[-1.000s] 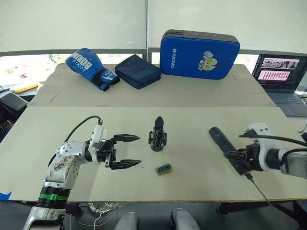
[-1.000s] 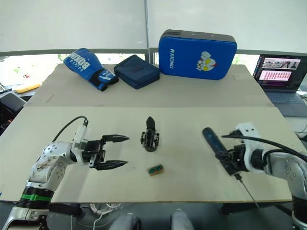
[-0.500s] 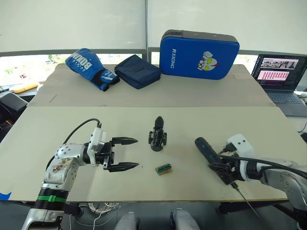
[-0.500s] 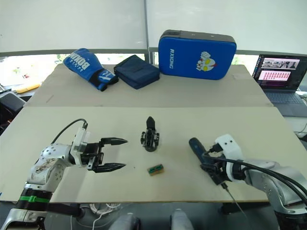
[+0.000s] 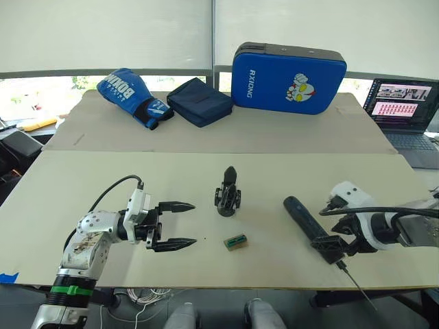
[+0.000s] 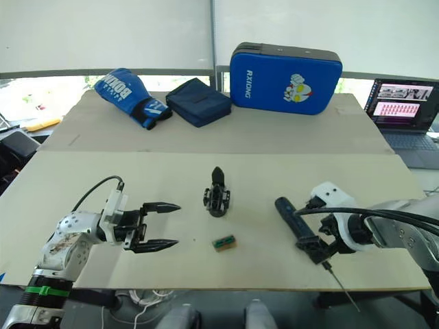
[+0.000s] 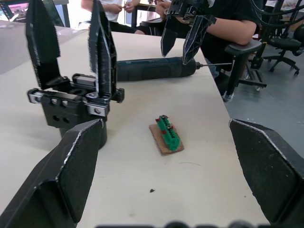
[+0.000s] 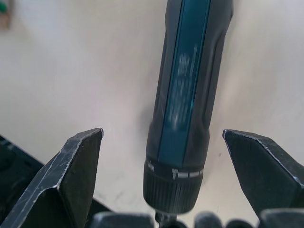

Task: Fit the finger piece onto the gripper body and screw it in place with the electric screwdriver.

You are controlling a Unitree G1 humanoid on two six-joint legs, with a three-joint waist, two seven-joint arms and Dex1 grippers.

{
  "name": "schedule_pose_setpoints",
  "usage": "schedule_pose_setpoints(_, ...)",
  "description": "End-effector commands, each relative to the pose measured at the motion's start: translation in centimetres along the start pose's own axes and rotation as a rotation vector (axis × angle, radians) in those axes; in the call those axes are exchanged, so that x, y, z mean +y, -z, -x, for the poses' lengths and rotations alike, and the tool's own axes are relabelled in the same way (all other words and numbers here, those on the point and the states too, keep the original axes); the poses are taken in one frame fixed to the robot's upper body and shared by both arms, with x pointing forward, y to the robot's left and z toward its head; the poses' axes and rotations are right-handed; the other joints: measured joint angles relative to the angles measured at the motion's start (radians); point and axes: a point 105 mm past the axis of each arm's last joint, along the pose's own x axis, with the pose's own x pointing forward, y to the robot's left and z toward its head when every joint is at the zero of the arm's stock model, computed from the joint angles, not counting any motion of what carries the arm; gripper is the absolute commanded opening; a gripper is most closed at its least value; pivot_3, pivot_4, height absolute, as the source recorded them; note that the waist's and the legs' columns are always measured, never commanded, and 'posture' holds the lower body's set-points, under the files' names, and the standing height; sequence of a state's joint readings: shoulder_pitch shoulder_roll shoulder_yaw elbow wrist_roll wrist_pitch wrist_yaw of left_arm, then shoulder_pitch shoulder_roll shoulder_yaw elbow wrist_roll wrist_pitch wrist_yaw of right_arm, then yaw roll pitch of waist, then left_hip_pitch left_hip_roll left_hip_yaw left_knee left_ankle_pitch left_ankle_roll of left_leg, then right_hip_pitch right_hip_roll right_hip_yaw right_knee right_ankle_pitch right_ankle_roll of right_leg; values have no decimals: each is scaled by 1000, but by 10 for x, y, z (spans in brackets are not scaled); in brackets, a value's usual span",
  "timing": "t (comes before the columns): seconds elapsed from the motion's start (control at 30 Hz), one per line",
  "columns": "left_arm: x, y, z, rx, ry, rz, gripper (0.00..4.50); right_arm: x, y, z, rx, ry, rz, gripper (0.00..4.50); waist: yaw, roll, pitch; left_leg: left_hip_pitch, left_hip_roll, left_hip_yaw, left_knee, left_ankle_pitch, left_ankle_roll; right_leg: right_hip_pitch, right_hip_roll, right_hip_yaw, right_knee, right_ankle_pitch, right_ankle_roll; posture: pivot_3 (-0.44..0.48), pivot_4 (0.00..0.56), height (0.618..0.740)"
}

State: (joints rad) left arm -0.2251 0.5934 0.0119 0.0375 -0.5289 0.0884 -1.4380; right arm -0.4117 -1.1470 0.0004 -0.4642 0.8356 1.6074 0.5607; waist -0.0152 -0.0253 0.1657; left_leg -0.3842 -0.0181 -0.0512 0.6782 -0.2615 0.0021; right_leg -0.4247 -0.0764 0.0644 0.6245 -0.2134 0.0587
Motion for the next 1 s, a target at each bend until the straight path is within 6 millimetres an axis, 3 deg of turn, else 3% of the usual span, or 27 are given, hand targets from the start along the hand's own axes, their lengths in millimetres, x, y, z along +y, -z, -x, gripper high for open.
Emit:
schedule_pose_setpoints(0.03, -6, -5, -5, -6, 32, -45, 4500, -5, 0, 2, 38, 44, 17, 4492, 0, 0, 0, 0, 0, 0, 0, 0, 0, 0, 0, 0, 0, 0, 0, 0, 150, 740)
schedule_pose_setpoints(0.6, -30, -5, -20, -29, 98, -17, 4500, -3, 9, -22, 198, 22, 37, 4492, 1, 0, 0, 0, 0, 0, 0, 0, 0, 0, 0, 0, 0, 0, 0, 0, 150, 740)
schedule_pose_setpoints(0.63, -30, -5, -20, -30, 97, -16, 4500, -4, 10, -23, 200, 24, 33, 3981, 1, 0, 0, 0, 0, 0, 0, 0, 0, 0, 0, 0, 0, 0, 0, 0, 150, 740)
schedule_pose_setpoints(0.83, -28, -7, -20, -27, 90, -15, 4500, -2, 13, -31, 220, 30, 40, 2004, 1, 0, 0, 0, 0, 0, 0, 0, 0, 0, 0, 0, 0, 0, 0, 0, 150, 740)
schedule_pose_setpoints(1.0, -23, -6, -16, -15, 76, -21, 4500, -13, 6, -19, 167, 81, 25, 1922, 0, -1, 0, 1, 0, 0, 0, 0, 0, 0, 1, 0, 0, 0, 0, 0, 150, 740)
